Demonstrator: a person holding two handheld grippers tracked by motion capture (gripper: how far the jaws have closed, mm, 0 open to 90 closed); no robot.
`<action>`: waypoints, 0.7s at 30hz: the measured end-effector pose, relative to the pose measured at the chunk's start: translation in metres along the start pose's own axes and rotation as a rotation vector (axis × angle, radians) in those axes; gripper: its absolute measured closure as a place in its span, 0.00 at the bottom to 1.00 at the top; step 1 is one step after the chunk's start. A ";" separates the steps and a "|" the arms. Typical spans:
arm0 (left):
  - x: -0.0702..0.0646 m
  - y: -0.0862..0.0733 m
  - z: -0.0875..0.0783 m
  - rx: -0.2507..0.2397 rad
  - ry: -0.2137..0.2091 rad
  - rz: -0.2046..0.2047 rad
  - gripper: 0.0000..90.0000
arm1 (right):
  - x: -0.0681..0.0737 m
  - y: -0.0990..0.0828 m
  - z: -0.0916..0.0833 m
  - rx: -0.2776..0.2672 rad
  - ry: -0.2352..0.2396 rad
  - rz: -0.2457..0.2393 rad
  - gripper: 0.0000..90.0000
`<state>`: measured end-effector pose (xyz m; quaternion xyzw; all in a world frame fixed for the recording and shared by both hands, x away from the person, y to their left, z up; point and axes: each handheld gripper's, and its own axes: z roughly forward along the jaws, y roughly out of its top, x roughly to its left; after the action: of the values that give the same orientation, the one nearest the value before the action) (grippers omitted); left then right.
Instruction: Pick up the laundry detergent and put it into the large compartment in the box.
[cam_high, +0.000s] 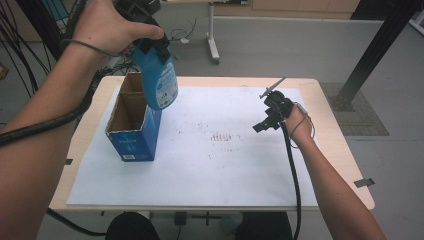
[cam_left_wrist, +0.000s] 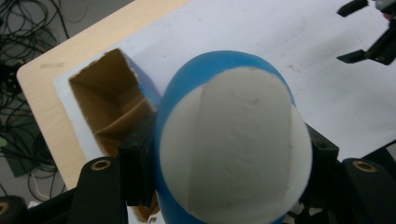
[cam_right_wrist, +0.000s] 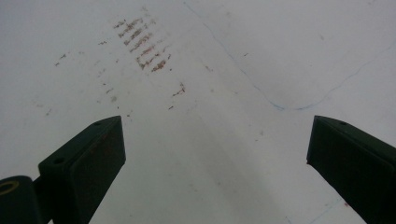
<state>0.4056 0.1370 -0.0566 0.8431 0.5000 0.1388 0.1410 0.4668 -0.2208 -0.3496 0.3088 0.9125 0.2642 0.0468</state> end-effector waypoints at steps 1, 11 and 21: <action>0.003 -0.001 0.000 0.003 0.006 -0.009 0.41 | 0.000 0.000 0.000 0.000 0.000 -0.002 0.05; 0.047 -0.014 0.012 0.026 0.053 -0.151 0.42 | 0.000 0.002 0.000 0.001 0.000 -0.007 0.05; 0.077 -0.024 0.020 0.031 0.085 -0.263 0.42 | -0.001 0.001 0.000 0.003 -0.001 0.002 0.05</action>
<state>0.4297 0.2136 -0.0771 0.7657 0.6139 0.1470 0.1235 0.4683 -0.2208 -0.3488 0.3100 0.9125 0.2628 0.0467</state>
